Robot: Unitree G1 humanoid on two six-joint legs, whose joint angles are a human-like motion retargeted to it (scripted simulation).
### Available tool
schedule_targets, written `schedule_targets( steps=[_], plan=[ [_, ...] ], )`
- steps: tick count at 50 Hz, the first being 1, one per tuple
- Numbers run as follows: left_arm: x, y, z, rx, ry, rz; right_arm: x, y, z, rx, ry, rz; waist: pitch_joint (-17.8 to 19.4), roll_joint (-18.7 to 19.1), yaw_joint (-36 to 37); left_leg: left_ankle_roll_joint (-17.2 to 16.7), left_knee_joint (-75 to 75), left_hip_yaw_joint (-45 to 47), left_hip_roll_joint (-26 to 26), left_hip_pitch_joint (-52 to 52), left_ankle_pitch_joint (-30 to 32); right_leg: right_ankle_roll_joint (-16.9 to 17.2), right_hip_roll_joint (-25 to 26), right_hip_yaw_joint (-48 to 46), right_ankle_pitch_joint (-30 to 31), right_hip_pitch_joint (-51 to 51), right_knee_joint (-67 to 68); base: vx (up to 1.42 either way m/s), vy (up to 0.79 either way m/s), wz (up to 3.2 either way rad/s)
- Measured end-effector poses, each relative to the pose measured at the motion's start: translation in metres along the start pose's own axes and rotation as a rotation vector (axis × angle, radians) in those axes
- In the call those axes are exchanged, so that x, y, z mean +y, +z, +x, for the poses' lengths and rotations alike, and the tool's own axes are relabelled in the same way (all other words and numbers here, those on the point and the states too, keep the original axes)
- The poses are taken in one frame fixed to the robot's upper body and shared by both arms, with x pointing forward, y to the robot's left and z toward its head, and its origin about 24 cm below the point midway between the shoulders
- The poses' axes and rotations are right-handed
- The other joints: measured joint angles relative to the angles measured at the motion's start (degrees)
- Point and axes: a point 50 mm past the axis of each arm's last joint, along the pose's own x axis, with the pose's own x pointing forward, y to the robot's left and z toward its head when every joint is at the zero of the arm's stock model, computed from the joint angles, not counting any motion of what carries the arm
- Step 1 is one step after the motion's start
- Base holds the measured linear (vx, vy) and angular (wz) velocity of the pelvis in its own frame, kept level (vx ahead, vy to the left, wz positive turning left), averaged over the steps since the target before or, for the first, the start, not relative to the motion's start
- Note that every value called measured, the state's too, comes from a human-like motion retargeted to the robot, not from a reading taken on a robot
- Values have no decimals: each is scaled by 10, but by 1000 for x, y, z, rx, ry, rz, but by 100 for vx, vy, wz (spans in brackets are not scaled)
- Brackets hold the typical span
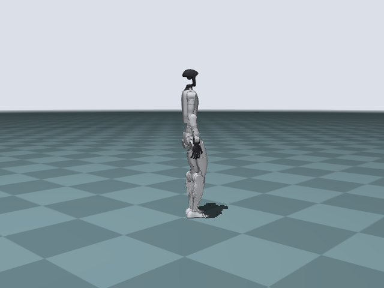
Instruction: Upper body actions
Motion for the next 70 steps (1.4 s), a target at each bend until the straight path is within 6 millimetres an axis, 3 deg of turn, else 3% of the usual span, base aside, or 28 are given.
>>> schedule_targets(
  steps=[2,4,7,10,12,16,21,23,30,32,33,35,37,40,42,43,45,52,55,57,58,59,63,65,70],
  plan=[
    [-1,13,-1,-48,6,-1,-2,2,0,-8,-4,11,8,-2,-9,4,14,-32,-4,-19,10,16,14,85,9,-3,7,-16,-2,191],
    [-2,29,-3,-102,4,5,-4,5,-1,-15,-14,19,22,-2,-21,11,21,-69,-11,-36,25,33,13,106,3,2,4,-25,-3,230],
    [-3,54,-7,-187,3,29,-5,8,-1,-18,-20,32,43,-10,-19,19,17,-110,-30,-54,58,17,-5,31,-10,14,-22,-38,-4,223],
    [-6,77,-12,-264,-6,77,-5,6,-1,-12,-7,58,66,-18,42,24,-1,-125,-48,-65,87,4,-9,-17,-7,23,-37,-48,-3,172],
    [-13,83,-15,-306,-21,99,-7,1,-1,4,-2,58,72,-19,70,38,-13,-116,-50,-76,76,13,-35,-81,-8,28,-48,-47,-4,238],
    [-18,79,-15,-338,-50,104,-9,-14,0,60,-33,5,58,-26,94,64,-35,25,-27,-94,19,21,-74,-203,-18,35,-68,-42,-1,300],
    [-8,75,-13,-329,-28,69,-9,-26,0,99,-53,16,33,-24,66,42,-41,409,25,-50,-61,49,-115,-422,-35,62,-96,-53,7,387],
    [-4,75,-12,-318,-19,36,-9,-28,0,105,-52,38,14,-18,46,49,-26,491,32,-35,-73,64,-117,-516,-42,74,-109,-48,6,406],
    [12,64,-8,-275,26,-48,4,-49,-1,184,-34,166,-62,-48,26,68,98,521,64,-9,-103,114,-146,-733,-61,97,-115,-29,15,322],
    [14,60,-7,-264,44,-59,7,-53,-1,195,-25,193,-63,-45,45,45,66,481,54,3,-83,125,-130,-766,-65,114,-115,-21,25,200],
    [13,58,-7,-258,49,-64,8,-54,-1,193,-20,202,-61,-35,56,4,38,451,52,10,-74,131,-113,-784,-67,125,-113,-13,27,196],
    [7,52,-6,-236,43,-75,5,-60,-1,189,-19,205,-65,-34,62,14,25,385,25,0,-93,125,-104,-830,-57,150,-114,-4,33,187],
    [3,44,-5,-202,31,-94,3,-65,-2,199,-27,191,-66,-30,94,23,31,342,44,-30,-81,88,-113,-784,-24,154,-84,-3,36,119],
    [0,43,-5,-181,28,-89,0,-64,-2,175,-52,217,-35,32,83,34,28,247,87,-37,-86,-11,-124,-723,33,159,48,-20,33,219],
    [4,44,-5,-175,31,-91,-5,-58,-1,148,-41,193,-26,37,76,38,22,245,88,-38,-84,-20,-166,-574,31,85,178,-17,32,199],
    [6,40,-4,-161,36,-90,-4,-57,-1,150,-33,180,-25,26,67,45,10,230,68,-39,-78,-8,-166,-470,31,28,223,-11,16,213],
    [11,31,-2,-127,49,-83,-2,-55,-1,154,-27,172,-15,13,47,56,-9,185,41,-45,-60,43,-108,-282,25,-57,265,-11,13,226],
    [28,3,0,51,20,-8,-4,-32,0,59,-21,128,17,9,10,64,-38,102,12,-44,-28,54,-102,-202,-10,-94,102,-8,8,196],
    [30,-12,0,107,25,21,-4,-32,0,56,-38,129,32,-19,12,66,-35,54,-26,-21,-30,89,-86,-64,-2,-86,-9,12,1,177],
    [31,-22,0,141,32,17,-1,-35,0,61,-38,140,42,-40,17,64,-23,24,-47,0,-39,106,-87,-1,43,-60,-79,16,-7,164],
    [32,-28,-1,165,29,14,2,-38,1,70,-32,147,42,-46,14,61,-15,2,-52,6,-43,103,-93,-5,87,-40,-107,29,-12,162],
    [33,-35,-1,193,19,13,5,-43,1,87,-23,152,35,-53,21,58,-9,-12,-58,11,-48,108,-104,-27,92,-25,-118,39,-14,135],
    [31,-61,-5,303,-8,38,18,-63,-1,171,51,199,-9,-53,116,49,-6,-20,-54,15,-59,114,-107,-86,72,5,-137,33,-12,49],
    [27,-71,-5,306,11,-8,20,-62,-1,182,60,196,-19,-53,148,45,-20,-31,-53,28,-59,105,-98,-75,60,7,-128,20,-12,47],
    [20,-99,-9,361,-50,-147,13,-45,1,126,-5,87,-54,-51,92,52,-25,-68,-56,28,-51,86,-85,-119,35,32,-138,26,-6,109]
  ],
)
